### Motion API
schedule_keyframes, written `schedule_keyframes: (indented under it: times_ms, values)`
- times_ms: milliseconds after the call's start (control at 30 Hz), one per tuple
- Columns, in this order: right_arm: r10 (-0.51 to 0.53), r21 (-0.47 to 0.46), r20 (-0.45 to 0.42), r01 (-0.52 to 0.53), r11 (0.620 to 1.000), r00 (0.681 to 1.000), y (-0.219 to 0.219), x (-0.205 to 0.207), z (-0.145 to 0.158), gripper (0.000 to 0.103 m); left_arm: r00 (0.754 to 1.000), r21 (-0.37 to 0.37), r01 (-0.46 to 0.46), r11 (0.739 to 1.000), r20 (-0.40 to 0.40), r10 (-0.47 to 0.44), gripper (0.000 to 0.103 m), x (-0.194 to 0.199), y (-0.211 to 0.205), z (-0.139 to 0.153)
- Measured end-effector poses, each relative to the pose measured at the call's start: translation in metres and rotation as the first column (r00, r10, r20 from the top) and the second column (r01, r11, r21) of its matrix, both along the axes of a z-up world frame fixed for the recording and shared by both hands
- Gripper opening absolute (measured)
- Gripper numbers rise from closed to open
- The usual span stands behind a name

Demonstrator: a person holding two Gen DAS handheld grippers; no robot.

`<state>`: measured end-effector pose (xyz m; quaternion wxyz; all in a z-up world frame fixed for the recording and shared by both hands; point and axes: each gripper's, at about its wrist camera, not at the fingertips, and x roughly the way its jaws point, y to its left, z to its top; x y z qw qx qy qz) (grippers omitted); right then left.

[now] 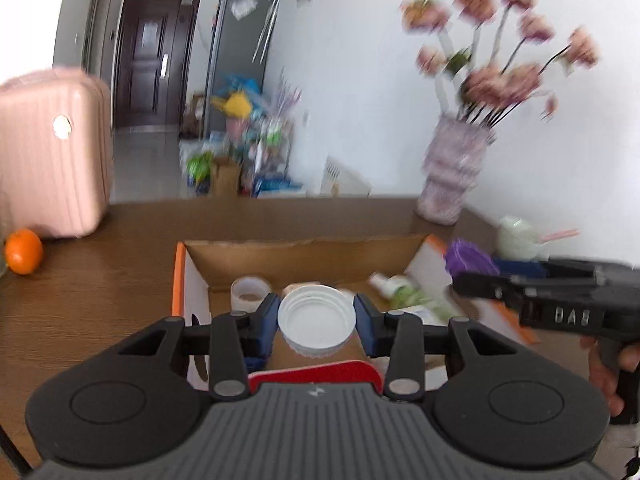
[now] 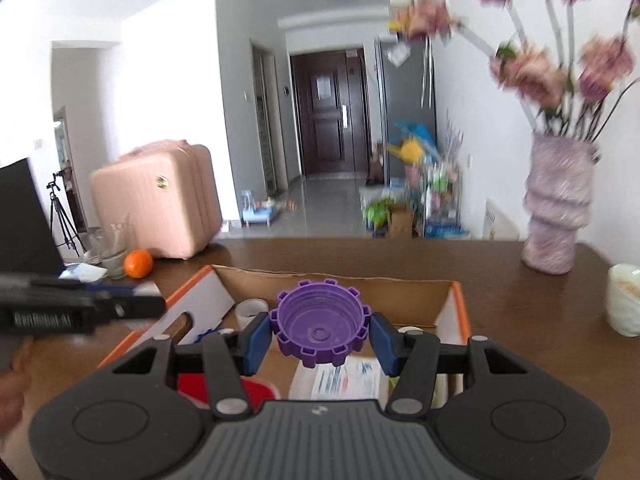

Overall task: Organize rigid objects
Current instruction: 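Carry the white cap and purple cap over the box with both tools, then open both tools dropping the white and purple caps into the box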

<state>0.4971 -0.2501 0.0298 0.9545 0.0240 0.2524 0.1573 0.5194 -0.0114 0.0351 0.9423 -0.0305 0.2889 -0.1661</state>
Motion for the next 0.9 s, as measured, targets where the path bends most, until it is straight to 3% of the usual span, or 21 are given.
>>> schedule_keyframes:
  times_ms: [100, 200, 300, 333, 433, 467, 667, 900]
  values:
    - [-0.003, -0.019, -0.071, 0.002, 1.000, 0.997, 0.008, 0.048, -0.013, 0.053, 0.998, 0.044, 0.010, 0.999, -0.067, -0.007, 0.040, 0.031, -0.010, -0.020]
    - [-0.036, -0.039, -0.154, 0.031, 0.999, 0.987, 0.011, 0.090, -0.030, 0.053, 0.996, 0.101, -0.026, 0.995, -0.079, 0.034, 0.041, 0.052, -0.019, -0.033]
    - [-0.075, -0.101, -0.202, 0.055, 0.993, 0.977, 0.019, 0.114, -0.047, 0.053, 0.994, 0.100, -0.008, 0.995, -0.106, 0.019, 0.041, 0.061, -0.023, -0.044]
    - [-0.087, -0.110, -0.205, 0.065, 0.992, 0.975, 0.021, 0.115, -0.051, 0.054, 0.994, 0.087, -0.007, 0.996, -0.106, 0.016, 0.045, 0.063, -0.022, -0.045]
    - [-0.078, -0.059, -0.199, 0.068, 0.996, 0.977, 0.015, 0.112, -0.052, 0.059, 0.994, 0.076, -0.001, 0.997, -0.105, 0.009, 0.061, 0.062, -0.020, -0.045]
    - [-0.084, -0.057, -0.186, 0.075, 0.996, 0.979, 0.013, 0.111, -0.050, 0.063, 0.995, 0.075, -0.001, 0.997, -0.101, 0.009, 0.062, 0.060, -0.018, -0.044]
    - [-0.100, -0.054, -0.142, 0.093, 0.994, 0.985, 0.000, 0.095, -0.032, 0.063, 0.997, 0.084, -0.046, 0.995, -0.059, 0.051, 0.065, 0.039, -0.002, -0.026]
    - [-0.060, -0.088, -0.065, 0.054, 0.995, 0.996, -0.006, 0.027, 0.002, 0.067, 0.994, 0.133, -0.081, 0.988, 0.079, 0.071, 0.079, -0.034, 0.016, 0.013]
